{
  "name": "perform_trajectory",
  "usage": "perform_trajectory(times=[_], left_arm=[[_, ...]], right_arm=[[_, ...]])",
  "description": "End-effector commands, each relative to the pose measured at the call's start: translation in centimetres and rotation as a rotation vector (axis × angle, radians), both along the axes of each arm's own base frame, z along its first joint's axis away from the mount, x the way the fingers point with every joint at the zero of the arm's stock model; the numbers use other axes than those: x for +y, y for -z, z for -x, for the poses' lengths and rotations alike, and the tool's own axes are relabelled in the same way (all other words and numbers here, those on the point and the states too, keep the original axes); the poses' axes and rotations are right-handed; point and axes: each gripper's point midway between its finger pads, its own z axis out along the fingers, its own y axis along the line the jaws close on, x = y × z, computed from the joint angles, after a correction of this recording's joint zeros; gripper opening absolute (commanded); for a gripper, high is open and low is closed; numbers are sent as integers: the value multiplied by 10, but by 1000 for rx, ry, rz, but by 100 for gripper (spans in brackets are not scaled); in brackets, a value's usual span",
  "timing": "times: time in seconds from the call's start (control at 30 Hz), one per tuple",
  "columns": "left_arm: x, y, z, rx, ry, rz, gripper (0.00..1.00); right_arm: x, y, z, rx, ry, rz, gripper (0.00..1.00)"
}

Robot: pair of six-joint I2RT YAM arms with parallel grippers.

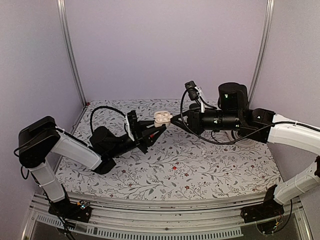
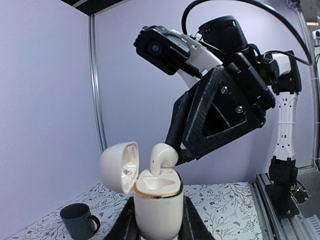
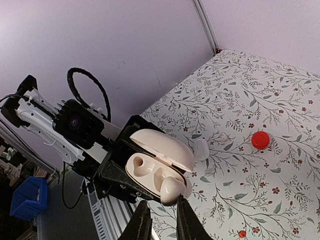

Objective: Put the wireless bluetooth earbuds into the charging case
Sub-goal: Adjust the right earbud in the right side groove of the charging case.

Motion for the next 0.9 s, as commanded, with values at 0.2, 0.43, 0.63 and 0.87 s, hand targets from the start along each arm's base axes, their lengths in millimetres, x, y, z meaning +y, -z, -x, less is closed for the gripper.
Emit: perform_trajectory(times=[0.2, 0.43, 0.63, 0.87], left_arm=[[0, -25, 11, -91, -18, 55, 0], [-4, -26, 12, -134, -69, 33, 0], [-5, -26, 15, -145, -73, 28, 0], [-3, -26, 16, -146, -72, 34, 0]], right_arm=[[10, -11, 6, -1, -45, -27, 13], [13, -10, 5, 13, -43, -31, 12], [14, -8, 3, 18, -34, -25, 12], [11, -7, 0, 21, -9, -15, 12]])
